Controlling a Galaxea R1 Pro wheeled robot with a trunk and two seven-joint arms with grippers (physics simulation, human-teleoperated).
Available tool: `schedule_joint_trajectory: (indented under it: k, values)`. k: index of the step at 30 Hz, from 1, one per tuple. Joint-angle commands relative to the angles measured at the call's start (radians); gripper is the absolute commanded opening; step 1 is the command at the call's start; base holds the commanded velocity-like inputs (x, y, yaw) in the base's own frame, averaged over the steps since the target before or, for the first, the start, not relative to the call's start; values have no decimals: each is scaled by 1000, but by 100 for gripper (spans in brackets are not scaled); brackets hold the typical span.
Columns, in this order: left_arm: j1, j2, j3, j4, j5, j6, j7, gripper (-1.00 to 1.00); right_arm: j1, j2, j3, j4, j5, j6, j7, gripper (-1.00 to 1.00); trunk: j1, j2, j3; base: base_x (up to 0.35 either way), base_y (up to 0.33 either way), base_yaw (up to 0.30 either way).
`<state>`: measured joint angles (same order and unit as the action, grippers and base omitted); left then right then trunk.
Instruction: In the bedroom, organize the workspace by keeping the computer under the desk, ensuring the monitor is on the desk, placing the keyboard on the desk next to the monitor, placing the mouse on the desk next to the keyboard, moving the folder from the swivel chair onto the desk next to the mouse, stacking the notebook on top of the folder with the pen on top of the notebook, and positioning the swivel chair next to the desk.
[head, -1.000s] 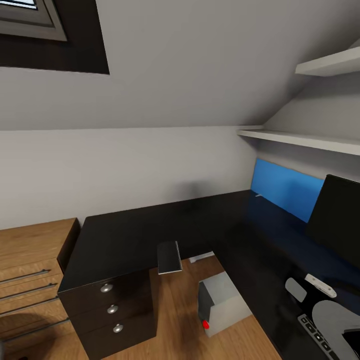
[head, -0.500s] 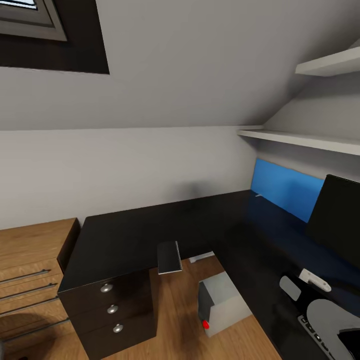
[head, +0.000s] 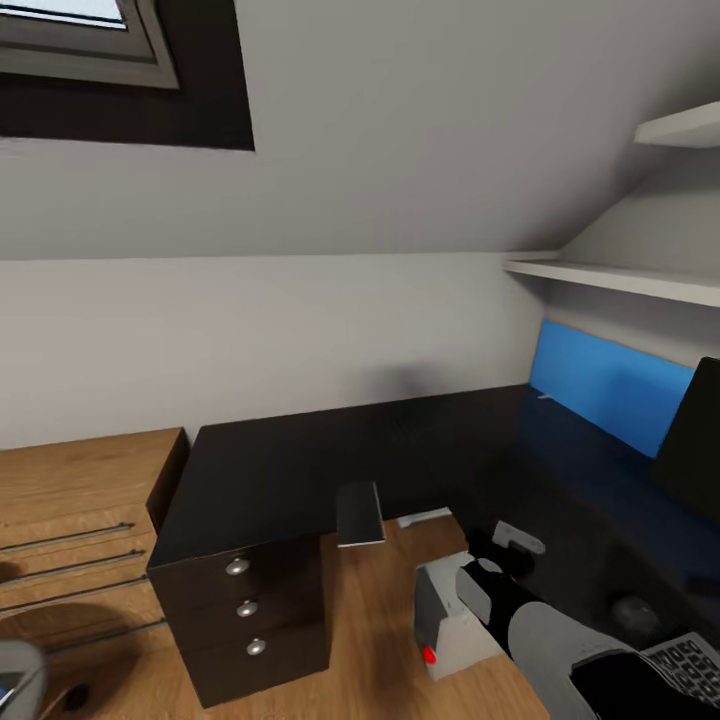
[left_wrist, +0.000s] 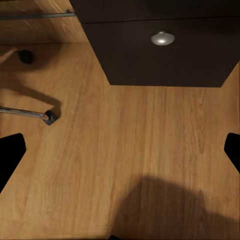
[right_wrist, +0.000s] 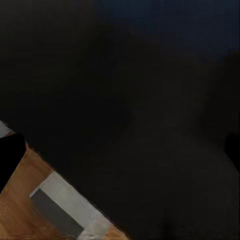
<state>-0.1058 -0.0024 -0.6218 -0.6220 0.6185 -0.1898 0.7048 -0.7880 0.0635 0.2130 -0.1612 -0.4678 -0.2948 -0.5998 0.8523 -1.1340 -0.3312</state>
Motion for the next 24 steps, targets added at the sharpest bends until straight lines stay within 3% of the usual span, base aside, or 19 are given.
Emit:
schedule_joint_trajectory:
  k: [1, 6, 10, 15, 18, 19, 24]
  values:
    - [-2, 1, -7, 0, 11, -7, 5, 100, -1, 14, 8, 11, -6, -17, -3, 100, 0, -1, -1, 0, 0, 274]
    - [-2, 1, -5, 1, 14, -7, 6, 100, 2, 77, 9, 61, 2, -68, 2, 100, 0, -1, -1, 0, 0, 275]
    - [-2, 1, -3, 2, 15, -4, 6, 100, 23, 110, 10, 125, 13, -95, 36, 100, 0, -1, -1, 0, 0, 278]
    - [-2, 1, -3, 2, 15, -4, 6, 100, 76, 111, 11, 163, 44, -155, 114, 100, 0, -1, -1, 0, 0, 279]
    - [-2, 1, -2, 2, 16, -5, 6, 100, 137, 111, 11, 174, 71, -206, 165, 100, 0, -1, -1, 0, 0, 280]
    - [-2, 1, -1, 4, 16, -4, 5, 100, 186, 111, 10, 177, 90, -254, 190, 100, 0, -1, -1, 0, 0, 280]
    - [-2, 1, -2, 16, 17, -5, 5, 100, 245, 111, 8, 182, 100, -314, 209, 100, 0, -1, -1, 0, 0, 280]
